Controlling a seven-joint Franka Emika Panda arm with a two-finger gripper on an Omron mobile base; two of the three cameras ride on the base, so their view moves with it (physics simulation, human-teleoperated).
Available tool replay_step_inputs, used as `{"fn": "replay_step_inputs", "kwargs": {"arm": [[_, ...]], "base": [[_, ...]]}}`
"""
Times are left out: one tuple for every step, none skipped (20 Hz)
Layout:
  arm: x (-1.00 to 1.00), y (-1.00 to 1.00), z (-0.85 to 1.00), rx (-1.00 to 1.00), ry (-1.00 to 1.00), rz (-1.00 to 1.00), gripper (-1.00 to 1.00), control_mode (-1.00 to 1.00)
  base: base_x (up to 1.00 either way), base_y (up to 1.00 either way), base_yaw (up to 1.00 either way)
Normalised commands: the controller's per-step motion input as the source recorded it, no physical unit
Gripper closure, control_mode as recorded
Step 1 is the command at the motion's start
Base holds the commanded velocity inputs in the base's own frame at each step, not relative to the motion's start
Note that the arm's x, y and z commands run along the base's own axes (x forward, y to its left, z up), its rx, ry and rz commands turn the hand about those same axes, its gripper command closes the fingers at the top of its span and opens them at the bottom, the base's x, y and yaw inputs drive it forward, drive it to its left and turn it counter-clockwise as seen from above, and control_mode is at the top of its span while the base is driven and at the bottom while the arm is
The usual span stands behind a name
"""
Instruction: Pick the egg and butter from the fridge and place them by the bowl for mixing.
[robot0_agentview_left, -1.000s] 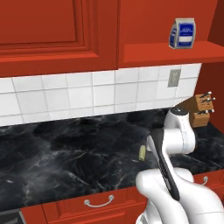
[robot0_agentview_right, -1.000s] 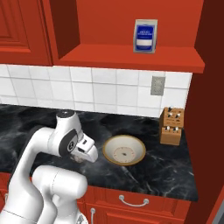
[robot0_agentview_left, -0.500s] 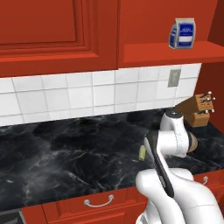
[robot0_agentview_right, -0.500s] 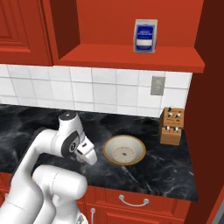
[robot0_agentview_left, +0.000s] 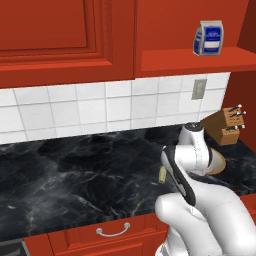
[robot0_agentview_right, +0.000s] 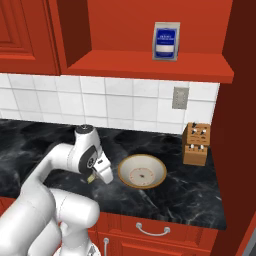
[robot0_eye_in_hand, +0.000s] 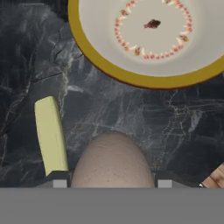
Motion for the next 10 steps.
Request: {"fn": "replay_step_inputs", "kwargs": {"arm": [[0.45,0.00,-0.21,0.00,0.02,-0.06,1.00,-1.00],[0.48,0.00,-0.20,0.00,0.03,-0.06,1.00,-1.00],[0.54,0.00,-0.24,0.00,0.05,-0.07,1.00,-1.00],[0.49,0.00,-0.28,0.01,0.05,-0.06,1.00,-1.00],[0.44,0.00,-0.33,0.01,0.04,-0.05,1.00,-1.00],[0.36,0.00,-0.36,0.03,0.04,-0.07,1.00,-1.00],[0.37,0.00,-0.34,0.02,0.03,-0.07,1.00,-1.00],[0.40,0.00,-0.28,0.01,0.04,-0.06,1.00,-1.00],[0.36,0.00,-0.28,0.01,0.05,-0.06,1.00,-1.00],[0.30,0.00,-0.27,0.00,0.04,-0.05,1.00,-1.00]], "base": [[0.00,0.00,0.00],[0.00,0.00,0.00],[0.00,0.00,0.00],[0.00,0.00,0.00],[0.00,0.00,0.00],[0.00,0.00,0.00],[0.00,0.00,0.00],[0.00,0.00,0.00],[0.00,0.00,0.00],[0.00,0.00,0.00]]}}
